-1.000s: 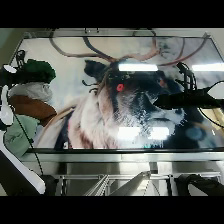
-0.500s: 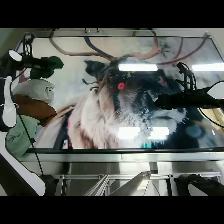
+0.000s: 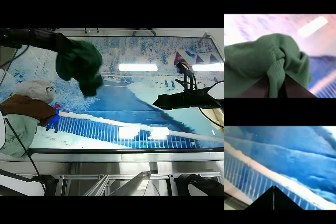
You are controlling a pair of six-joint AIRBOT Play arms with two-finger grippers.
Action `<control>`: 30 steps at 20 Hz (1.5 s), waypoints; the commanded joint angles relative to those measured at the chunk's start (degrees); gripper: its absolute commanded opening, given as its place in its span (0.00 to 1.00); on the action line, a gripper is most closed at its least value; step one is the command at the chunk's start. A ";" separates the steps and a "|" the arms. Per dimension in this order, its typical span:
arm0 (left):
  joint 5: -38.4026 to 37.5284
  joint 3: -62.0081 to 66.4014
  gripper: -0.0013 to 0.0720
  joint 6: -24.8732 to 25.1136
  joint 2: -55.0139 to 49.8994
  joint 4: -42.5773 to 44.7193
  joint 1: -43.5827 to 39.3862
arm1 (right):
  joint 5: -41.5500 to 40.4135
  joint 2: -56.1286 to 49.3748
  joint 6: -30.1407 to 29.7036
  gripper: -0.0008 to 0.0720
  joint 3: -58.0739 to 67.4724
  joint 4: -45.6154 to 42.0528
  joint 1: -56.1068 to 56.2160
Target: Fold the shirts.
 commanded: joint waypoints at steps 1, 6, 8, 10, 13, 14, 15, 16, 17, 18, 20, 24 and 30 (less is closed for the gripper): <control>-13.03 -5.03 0.06 -3.50 1.49 -4.55 -6.03 | 0.02 -0.02 0.02 0.04 -0.02 0.00 -0.02; -14.53 -12.81 0.67 -4.48 1.49 -4.76 -10.95 | 0.00 -0.02 0.02 0.04 -0.02 0.00 -0.02; -15.19 -12.83 1.00 -7.02 1.60 -4.85 -10.08 | -0.02 -0.02 0.02 0.04 -0.02 0.02 -0.02; -17.75 -12.85 1.00 -8.39 1.81 -4.63 -7.80 | 0.04 -0.02 0.04 0.04 -0.02 0.02 -0.02; -21.90 -15.82 1.00 -9.57 2.40 -4.57 -3.17 | 1.79 -0.02 0.02 0.04 -0.02 1.25 0.07; -21.31 -18.95 1.00 -9.51 3.15 -4.55 -1.57 | 2.32 -0.02 0.02 0.04 -0.02 2.25 0.11; -19.69 -23.04 1.00 -9.09 3.87 -4.46 -0.02 | 3.02 -0.20 0.02 0.04 -0.02 3.23 0.13; -17.40 -27.04 0.99 -8.09 4.20 -4.17 1.46 | 3.98 -0.81 0.02 0.05 -0.02 4.70 0.17; -14.71 -31.30 0.99 -7.32 4.09 -4.11 2.97 | 5.51 -1.79 0.02 0.06 -0.02 6.10 0.35; -11.87 -35.69 0.99 -6.88 4.09 -4.11 4.22 | 7.74 -3.19 0.02 0.20 -0.07 6.45 1.07; -7.28 -44.46 0.99 -4.63 3.63 -4.28 6.71 | 10.60 -5.86 -0.09 0.63 -1.55 6.45 4.09; -4.63 -53.27 0.97 -1.14 -0.13 -4.87 9.38 | 5.16 -10.73 -0.63 0.30 -6.34 6.71 13.18; -4.24 -51.60 0.97 5.03 -7.80 -19.63 6.86 | -5.51 -20.76 -9.07 0.45 -6.32 24.83 16.55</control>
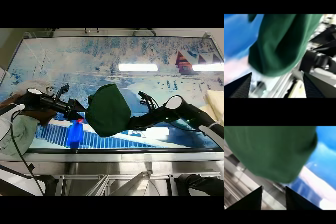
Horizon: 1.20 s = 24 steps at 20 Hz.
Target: Fold the shirts.
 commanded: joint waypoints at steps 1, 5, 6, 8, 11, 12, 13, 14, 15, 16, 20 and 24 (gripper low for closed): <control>0.46 1.92 0.97 3.21 -3.98 -8.24 -1.62 | -5.95 -5.79 -5.40 0.45 -0.31 10.67 1.31; -3.80 8.26 0.15 3.26 -5.35 -8.28 -3.67 | -6.67 -7.61 -8.11 0.17 0.00 12.11 -0.22; -4.52 9.88 0.11 3.21 -5.33 -8.33 -3.78 | -6.47 -7.61 -8.24 0.17 0.00 12.35 -0.98; -6.10 11.96 0.04 3.21 -5.31 -8.37 -3.96 | -6.47 -7.61 -9.99 0.04 0.00 12.13 -2.10; -7.48 12.59 0.04 3.21 -5.20 -8.31 -4.48 | -6.45 -6.40 -10.47 0.04 0.00 12.13 -4.20; -7.54 12.59 0.04 3.19 -5.20 -8.31 -4.50 | -5.66 -5.64 -10.86 0.05 0.00 12.13 -5.38; -7.58 12.59 0.04 3.21 -5.20 -8.31 -4.57 | -4.00 -4.85 -10.84 0.30 0.00 12.13 -7.08; -7.78 12.59 0.04 3.21 -5.20 -8.31 -4.57 | -2.84 -4.24 -10.86 0.65 0.00 12.09 -8.81; -7.98 12.59 0.04 3.21 -5.20 -8.31 -4.57 | -2.47 -3.85 -10.86 0.65 -0.02 12.11 -10.62; -8.07 12.59 0.04 3.21 -5.20 -8.31 -4.57 | -2.86 -3.82 -10.84 0.61 0.00 12.15 -12.28; -8.04 12.59 0.04 3.23 -5.20 -8.33 -4.61 | -6.32 -7.39 -10.88 0.61 -0.02 11.74 -13.40; -8.07 12.59 0.04 3.26 -5.20 -8.31 -4.61 | -5.22 -12.00 -14.86 0.61 0.00 15.87 -11.80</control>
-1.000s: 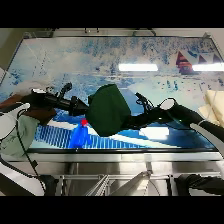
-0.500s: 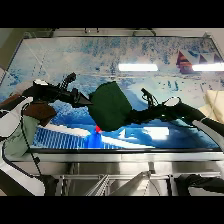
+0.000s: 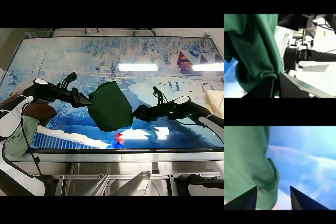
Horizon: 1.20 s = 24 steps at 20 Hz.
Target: Fold the shirts.
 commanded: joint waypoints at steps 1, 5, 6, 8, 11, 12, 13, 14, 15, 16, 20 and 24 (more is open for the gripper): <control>-0.13 0.07 0.04 0.04 -0.02 -0.04 -0.02 | 1.22 -2.95 -4.79 0.60 0.04 5.35 1.11; -1.62 0.11 0.04 0.04 -0.02 -1.22 0.17 | 9.68 -2.34 -14.53 0.04 0.09 16.06 0.57; -3.67 0.11 0.04 0.04 0.17 -3.80 0.61 | 12.70 -1.20 -16.41 0.04 0.09 18.80 -0.46; -8.07 0.13 0.04 0.04 2.51 -10.32 1.84 | 17.00 3.93 -17.33 0.04 0.44 22.29 -3.76; -8.48 0.31 0.04 0.00 12.81 -15.15 3.37 | 23.12 16.59 -17.33 0.04 5.77 22.99 -9.29; -8.59 0.98 0.04 -0.31 17.16 -17.20 3.26 | 23.85 22.05 -17.35 0.04 8.61 23.61 -10.62; -8.20 2.56 0.04 -0.68 22.49 -18.78 2.62 | 23.67 27.78 -18.88 0.04 11.78 24.02 -11.41; -6.64 4.90 0.04 -0.68 28.13 -18.95 1.70 | 22.36 33.05 -19.89 0.04 14.71 23.87 -11.76; -3.67 7.34 0.04 -0.63 33.20 -18.21 0.81 | 18.88 38.36 -19.91 0.04 17.55 22.16 -11.78; 1.14 9.86 0.05 -0.66 37.94 -16.48 0.00 | 14.73 42.58 -19.82 0.04 19.56 18.88 -11.63; 7.34 17.66 0.06 -9.14 45.77 -1.49 -2.19 | 5.51 50.93 -13.92 0.04 20.74 5.07 -11.58; 3.63 11.04 0.06 -11.41 42.80 8.61 -4.70 | 11.34 43.76 -7.74 0.33 18.25 1.73 -11.52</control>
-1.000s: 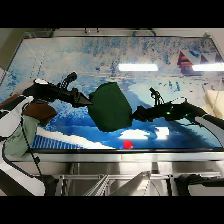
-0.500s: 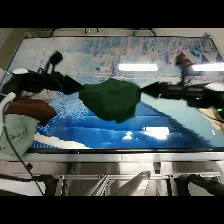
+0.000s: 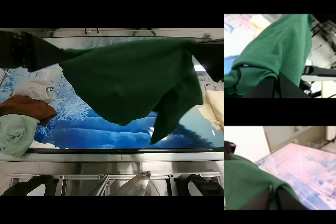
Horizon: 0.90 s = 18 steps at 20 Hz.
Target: Fold the shirts.
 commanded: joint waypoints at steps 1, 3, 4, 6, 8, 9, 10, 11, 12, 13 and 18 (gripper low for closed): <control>-0.76 -5.53 0.22 -2.75 -2.25 10.45 -1.90 | 2.54 -5.64 6.10 0.53 -2.40 -4.50 0.50; -0.39 -9.25 0.55 -2.78 -6.71 15.04 -1.31 | 2.64 -12.26 6.34 0.53 -5.38 -4.68 1.44; -0.37 -10.38 0.74 -2.78 -9.20 16.44 -0.02 | 2.71 -15.69 6.36 0.53 -5.88 -5.64 1.60; -2.21 -11.02 1.00 -2.82 -13.99 16.52 4.26 | 5.86 -21.64 6.40 0.53 -5.88 -7.28 1.07; -7.76 -11.32 1.00 -3.08 -17.97 16.41 8.02 | 11.76 -25.22 7.63 0.53 -5.99 -8.85 0.33; -9.55 -13.20 1.00 -3.98 -18.82 16.39 9.29 | 14.05 -25.77 9.16 0.52 -6.60 -11.34 -0.33; -9.66 -16.90 1.00 -4.26 -18.56 16.17 9.97 | 14.93 -25.57 10.60 0.45 -8.02 -13.70 -1.05; -7.78 -21.73 0.99 -3.67 -17.38 15.93 10.14 | 15.43 -25.05 11.47 0.44 -10.14 -15.54 -1.97; -6.23 -26.67 1.00 -3.41 -15.96 15.87 9.94 | 15.52 -23.91 13.03 0.44 -13.25 -17.57 -3.39; -5.20 -31.76 0.99 -3.41 -14.34 15.87 9.25 | 15.52 -22.38 14.82 0.45 -17.07 -18.60 -5.18; 1.44 -52.89 0.97 -3.91 -5.64 15.43 0.22 | 10.67 -15.87 20.04 0.62 -37.24 -19.50 -7.91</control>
